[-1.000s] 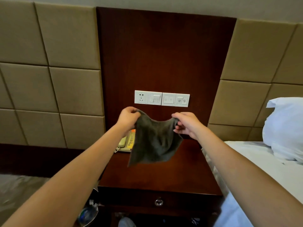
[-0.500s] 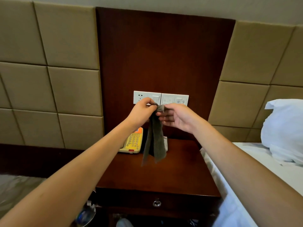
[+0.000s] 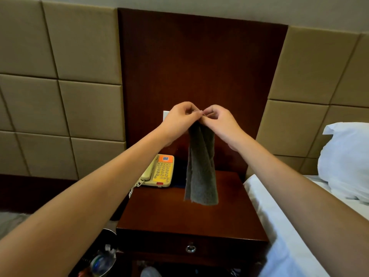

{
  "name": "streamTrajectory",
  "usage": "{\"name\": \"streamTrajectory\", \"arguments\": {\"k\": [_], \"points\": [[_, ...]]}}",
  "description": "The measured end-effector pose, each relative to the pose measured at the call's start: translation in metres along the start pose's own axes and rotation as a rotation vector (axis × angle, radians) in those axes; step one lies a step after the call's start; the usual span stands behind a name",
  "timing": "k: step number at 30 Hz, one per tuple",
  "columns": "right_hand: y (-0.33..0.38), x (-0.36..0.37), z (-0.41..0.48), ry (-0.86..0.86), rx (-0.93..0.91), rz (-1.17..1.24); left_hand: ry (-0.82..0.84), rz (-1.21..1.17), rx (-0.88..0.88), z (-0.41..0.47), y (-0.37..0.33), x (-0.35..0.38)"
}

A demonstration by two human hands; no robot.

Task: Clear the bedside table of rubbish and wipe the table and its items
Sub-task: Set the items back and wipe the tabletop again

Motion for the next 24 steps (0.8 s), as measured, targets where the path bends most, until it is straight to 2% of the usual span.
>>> {"name": "streamTrajectory", "arguments": {"k": [4,8,12,17,19,22,24], "points": [[-0.006,-0.006,-0.005,0.049,0.021,-0.047,-0.054,0.032,0.024,0.004,-0.002,-0.009],[-0.027,-0.006,-0.016,0.214,0.096,-0.065,-0.136,-0.043,-0.024,0.007,0.011,-0.031],[-0.025,-0.008,-0.017,0.241,0.082,-0.119,-0.209,-0.014,-0.05,0.008,0.024,-0.048],[-0.007,-0.009,-0.003,0.073,0.05,0.064,-0.265,-0.154,-0.074,0.007,0.038,-0.07],[-0.008,-0.002,0.001,0.041,0.091,0.137,-0.253,-0.236,-0.104,0.009,0.045,-0.073],[-0.015,0.018,-0.002,0.121,0.236,0.294,-0.255,-0.247,-0.14,0.01,0.053,-0.078],[-0.015,0.025,-0.004,0.159,0.251,0.299,-0.261,-0.185,-0.133,0.01,0.055,-0.079]]}}
Point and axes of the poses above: each hand's wrist, its own z-axis towards the middle knuckle, its own x-axis out of the palm, y = z × x, the point moved 10 cm from there along z, towards the middle knuckle, and after that the axes turned 13 degrees about -x, right-handed, at the moved point
